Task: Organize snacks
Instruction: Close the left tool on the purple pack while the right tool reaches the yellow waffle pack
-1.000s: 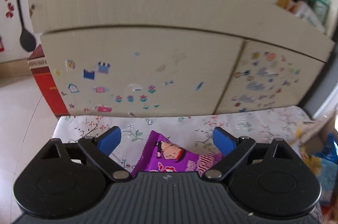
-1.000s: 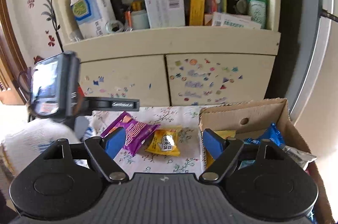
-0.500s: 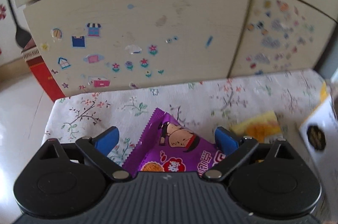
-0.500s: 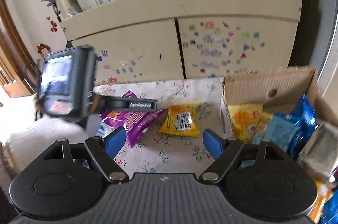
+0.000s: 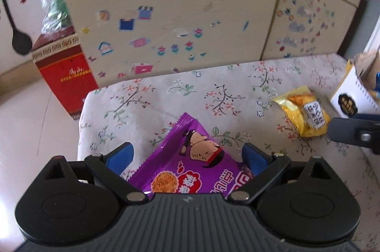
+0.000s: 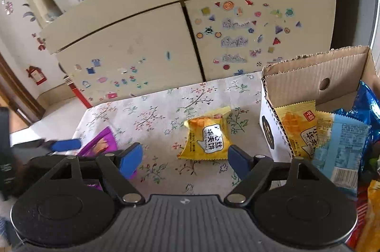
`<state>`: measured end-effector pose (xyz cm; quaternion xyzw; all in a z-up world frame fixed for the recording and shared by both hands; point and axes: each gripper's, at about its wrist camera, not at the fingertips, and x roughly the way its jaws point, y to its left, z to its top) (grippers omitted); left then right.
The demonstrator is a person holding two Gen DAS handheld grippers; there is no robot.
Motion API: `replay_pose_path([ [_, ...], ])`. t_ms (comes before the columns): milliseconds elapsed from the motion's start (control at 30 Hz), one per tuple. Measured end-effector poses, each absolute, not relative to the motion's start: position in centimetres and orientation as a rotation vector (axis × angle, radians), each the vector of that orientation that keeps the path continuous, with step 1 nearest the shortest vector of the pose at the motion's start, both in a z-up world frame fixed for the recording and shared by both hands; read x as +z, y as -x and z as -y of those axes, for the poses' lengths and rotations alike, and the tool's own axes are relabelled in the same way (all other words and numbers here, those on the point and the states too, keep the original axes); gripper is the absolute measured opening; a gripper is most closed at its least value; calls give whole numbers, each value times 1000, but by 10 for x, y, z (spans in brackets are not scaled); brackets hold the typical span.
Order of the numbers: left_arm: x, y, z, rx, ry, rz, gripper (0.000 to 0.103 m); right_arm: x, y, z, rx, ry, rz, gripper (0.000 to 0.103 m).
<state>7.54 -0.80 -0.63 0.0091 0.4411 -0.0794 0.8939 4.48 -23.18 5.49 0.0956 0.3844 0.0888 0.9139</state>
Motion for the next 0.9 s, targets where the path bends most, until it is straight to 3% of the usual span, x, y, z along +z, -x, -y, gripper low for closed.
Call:
replay_pose_path([
  [667,5,-66,-8,-4,221,-1003,97,15,-88,195,93,-37,-786,84],
  [900,-4,-68,3,24,197,-1024,99,13,-90,189,106,2,-756,72],
])
